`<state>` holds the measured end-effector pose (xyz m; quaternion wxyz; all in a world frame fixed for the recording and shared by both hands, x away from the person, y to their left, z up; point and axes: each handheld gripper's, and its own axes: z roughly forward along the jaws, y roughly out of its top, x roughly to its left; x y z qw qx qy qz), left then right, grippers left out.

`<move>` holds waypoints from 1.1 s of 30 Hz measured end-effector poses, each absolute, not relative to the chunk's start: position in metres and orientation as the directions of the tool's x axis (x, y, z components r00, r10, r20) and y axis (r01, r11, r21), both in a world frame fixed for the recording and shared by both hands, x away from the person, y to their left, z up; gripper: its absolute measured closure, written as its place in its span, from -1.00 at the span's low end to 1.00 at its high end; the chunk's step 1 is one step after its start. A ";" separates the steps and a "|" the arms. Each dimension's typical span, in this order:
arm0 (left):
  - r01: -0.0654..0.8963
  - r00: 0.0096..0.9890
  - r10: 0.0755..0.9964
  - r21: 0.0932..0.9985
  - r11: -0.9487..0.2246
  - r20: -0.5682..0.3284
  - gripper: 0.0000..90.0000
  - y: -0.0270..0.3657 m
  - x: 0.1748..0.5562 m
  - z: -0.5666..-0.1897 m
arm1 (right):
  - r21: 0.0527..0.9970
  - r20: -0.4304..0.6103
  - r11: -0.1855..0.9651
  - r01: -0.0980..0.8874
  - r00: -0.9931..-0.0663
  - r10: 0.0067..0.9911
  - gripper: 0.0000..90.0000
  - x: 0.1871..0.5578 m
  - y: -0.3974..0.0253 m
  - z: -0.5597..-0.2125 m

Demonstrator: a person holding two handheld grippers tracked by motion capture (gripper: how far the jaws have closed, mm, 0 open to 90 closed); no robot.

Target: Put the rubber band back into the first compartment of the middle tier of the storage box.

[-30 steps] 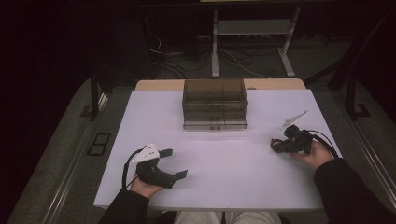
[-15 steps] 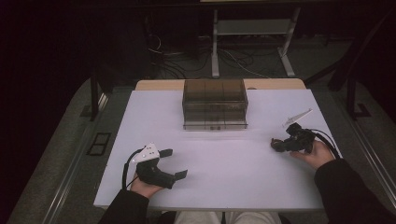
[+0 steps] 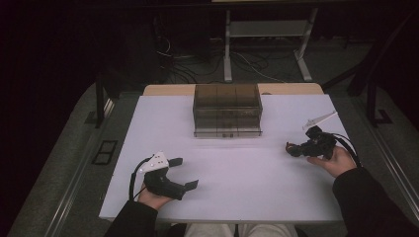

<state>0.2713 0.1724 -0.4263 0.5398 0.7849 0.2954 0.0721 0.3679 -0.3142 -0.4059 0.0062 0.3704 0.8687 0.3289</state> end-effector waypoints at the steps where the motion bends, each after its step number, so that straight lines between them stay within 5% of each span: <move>1: 0.386 0.815 0.542 0.890 -0.242 -0.206 -1.00 0.172 0.271 -0.426 | 0.579 0.233 0.507 0.638 -0.726 0.647 0.90 0.368 -0.314 -0.404; 33: 0.384 0.816 0.540 0.892 -0.239 -0.207 -1.00 0.173 0.271 -0.426 | 0.634 0.182 0.539 0.555 -0.785 0.593 0.90 0.380 -0.283 -0.353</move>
